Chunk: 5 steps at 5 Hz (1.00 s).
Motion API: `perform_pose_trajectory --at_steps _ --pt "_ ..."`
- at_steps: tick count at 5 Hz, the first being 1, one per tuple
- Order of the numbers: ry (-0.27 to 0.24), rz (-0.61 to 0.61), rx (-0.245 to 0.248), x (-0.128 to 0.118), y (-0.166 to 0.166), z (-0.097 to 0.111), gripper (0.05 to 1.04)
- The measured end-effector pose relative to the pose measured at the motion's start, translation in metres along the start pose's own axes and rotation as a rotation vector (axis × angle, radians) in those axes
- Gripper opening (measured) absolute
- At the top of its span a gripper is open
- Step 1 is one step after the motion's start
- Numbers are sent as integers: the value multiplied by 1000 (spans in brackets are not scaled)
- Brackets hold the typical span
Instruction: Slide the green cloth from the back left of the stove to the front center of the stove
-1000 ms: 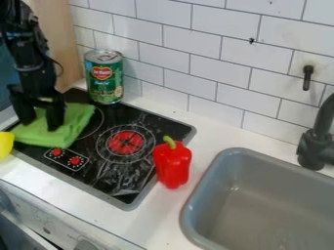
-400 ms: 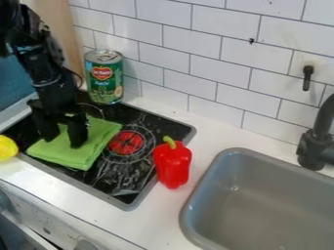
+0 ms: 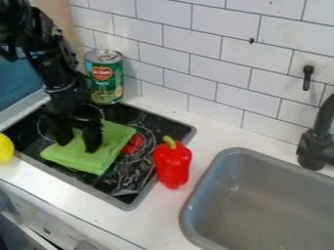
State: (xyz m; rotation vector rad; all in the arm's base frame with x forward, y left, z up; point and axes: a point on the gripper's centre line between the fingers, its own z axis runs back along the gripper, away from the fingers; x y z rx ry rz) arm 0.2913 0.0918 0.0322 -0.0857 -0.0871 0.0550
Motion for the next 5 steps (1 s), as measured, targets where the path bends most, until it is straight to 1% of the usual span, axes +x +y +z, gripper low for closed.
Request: perform_pose_trajectory --at_steps 1,2,3,4,5 --pt "6 2 10 -3 1 9 1001" --pt "-37 18 16 -1 9 37 1001" --pt "-59 42 24 -10 24 61 1001" --pt "-45 28 26 -18 28 82 1001" --pt "28 5 71 -29 35 90 1001"
